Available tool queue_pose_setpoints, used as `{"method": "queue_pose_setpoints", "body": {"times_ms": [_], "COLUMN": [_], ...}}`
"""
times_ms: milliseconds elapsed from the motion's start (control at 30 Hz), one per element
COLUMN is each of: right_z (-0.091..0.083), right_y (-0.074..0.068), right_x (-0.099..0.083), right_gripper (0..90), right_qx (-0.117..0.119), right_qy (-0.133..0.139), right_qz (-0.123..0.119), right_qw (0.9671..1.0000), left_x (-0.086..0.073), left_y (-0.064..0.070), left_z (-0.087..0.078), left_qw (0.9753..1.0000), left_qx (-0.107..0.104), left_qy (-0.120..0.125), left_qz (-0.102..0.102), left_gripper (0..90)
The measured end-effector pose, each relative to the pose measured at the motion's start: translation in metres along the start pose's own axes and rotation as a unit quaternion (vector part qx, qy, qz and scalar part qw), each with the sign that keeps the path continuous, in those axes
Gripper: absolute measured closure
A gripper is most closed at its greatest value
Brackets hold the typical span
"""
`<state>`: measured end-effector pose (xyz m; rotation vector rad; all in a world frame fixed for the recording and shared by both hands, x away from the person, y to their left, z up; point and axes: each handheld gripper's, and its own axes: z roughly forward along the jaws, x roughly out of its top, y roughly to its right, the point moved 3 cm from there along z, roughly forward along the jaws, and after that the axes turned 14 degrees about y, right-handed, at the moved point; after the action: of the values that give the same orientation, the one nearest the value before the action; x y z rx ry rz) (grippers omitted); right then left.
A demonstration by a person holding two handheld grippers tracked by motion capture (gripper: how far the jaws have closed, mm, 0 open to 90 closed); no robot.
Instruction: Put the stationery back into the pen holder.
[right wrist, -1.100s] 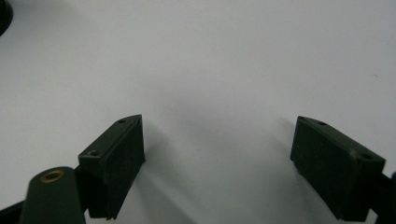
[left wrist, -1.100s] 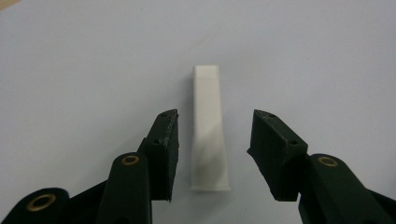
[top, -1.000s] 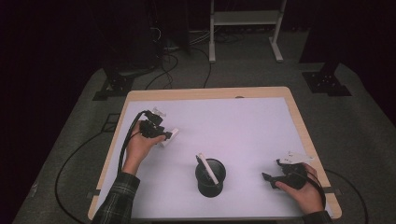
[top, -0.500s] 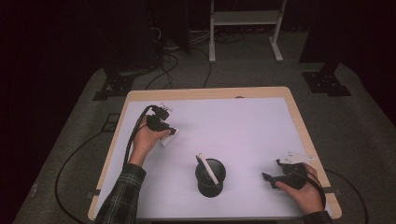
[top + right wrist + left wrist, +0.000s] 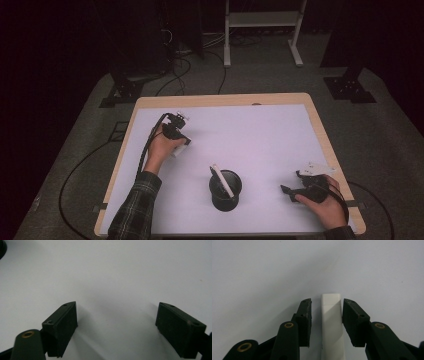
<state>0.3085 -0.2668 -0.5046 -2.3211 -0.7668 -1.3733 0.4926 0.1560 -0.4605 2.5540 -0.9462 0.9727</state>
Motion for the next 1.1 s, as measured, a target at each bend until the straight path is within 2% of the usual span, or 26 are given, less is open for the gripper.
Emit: {"method": "queue_pose_setpoints", "body": {"times_ms": [233, 367, 433, 633, 800, 867, 1000, 1100], "right_z": [0.000, 0.000, 0.000, 0.000, 0.000, 0.000, 0.000, 0.000], "right_y": [0.000, 0.000, 0.000, 0.000, 0.000, 0.000, 0.000, 0.000], "right_x": [0.000, 0.000, 0.000, 0.000, 0.000, 0.000, 0.000, 0.000], "right_gripper": [16.4, 16.5, 16.5, 16.4, 16.4, 16.5, 16.4, 16.5], "right_qx": [0.000, 0.000, 0.000, 0.000, 0.000, 0.000, 0.000, 0.000], "right_qy": [0.000, 0.000, 0.000, 0.000, 0.000, 0.000, 0.000, 0.000], "right_qz": [0.000, 0.000, 0.000, 0.000, 0.000, 0.000, 0.000, 0.000], "right_qw": [1.0000, 1.0000, 1.0000, 1.0000, 1.0000, 1.0000, 1.0000, 1.0000], "left_x": [0.000, 0.002, 0.003, 0.006, 0.006, 0.006, 0.007, 0.009], "left_y": [0.002, 0.004, 0.005, 0.007, 0.008, 0.008, 0.011, 0.015], "left_z": [0.008, 0.012, 0.013, 0.015, 0.014, 0.012, 0.005, -0.001], "left_qw": [1.0000, 0.9995, 0.9994, 0.9988, 0.9992, 0.9993, 0.9998, 0.9998], "left_qx": [-0.004, 0.003, 0.005, 0.006, 0.004, -0.004, -0.008, -0.019], "left_qy": [-0.007, -0.026, -0.032, -0.043, -0.038, -0.037, -0.019, -0.001], "left_qz": [0.002, 0.018, 0.015, 0.021, 0.016, 0.010, 0.005, 0.001], "left_gripper": [61.3, 63.3, 64.3, 70.8, 71.0, 71.1, 71.1, 71.1]}}
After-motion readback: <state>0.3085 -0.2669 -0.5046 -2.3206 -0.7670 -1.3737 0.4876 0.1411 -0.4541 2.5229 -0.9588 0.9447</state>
